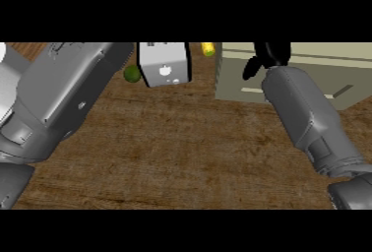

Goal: Pick up the can, place it into the drawer and close the drawer

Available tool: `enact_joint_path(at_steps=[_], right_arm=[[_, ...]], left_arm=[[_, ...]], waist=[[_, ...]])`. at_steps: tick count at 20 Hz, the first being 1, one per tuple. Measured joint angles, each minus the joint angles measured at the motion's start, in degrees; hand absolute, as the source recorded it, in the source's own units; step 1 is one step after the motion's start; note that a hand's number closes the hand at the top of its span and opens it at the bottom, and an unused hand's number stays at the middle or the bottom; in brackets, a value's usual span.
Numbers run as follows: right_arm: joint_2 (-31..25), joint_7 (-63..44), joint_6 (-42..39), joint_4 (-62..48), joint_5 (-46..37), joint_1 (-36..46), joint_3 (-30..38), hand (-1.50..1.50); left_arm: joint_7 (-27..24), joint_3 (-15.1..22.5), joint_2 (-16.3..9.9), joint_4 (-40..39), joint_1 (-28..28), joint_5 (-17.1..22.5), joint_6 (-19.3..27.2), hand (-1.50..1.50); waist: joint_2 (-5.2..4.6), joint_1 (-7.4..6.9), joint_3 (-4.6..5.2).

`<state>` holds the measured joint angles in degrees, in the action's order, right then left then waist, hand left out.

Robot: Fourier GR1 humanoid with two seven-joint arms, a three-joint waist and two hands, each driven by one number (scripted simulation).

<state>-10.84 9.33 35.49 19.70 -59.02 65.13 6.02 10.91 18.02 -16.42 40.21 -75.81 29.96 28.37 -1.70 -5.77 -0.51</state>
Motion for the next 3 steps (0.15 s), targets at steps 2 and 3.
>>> enact_joint_path(at_steps=[2, 3], right_arm=[[-0.2, 1.8, -0.1, -0.4, 0.9, 0.1, 1.0, -1.50], [-0.3, 2.7, 0.0, -0.6, 1.3, 0.1, 1.4, -1.50]], left_arm=[[0.5, 0.1, -0.9, 1.9, 1.1, 0.0, -0.4, -1.50], [0.5, 0.0, -1.3, 2.8, 2.0, 0.2, -0.8, -1.50]], waist=[[0.04, -0.17, -0.03], [0.05, -0.24, 0.01]])
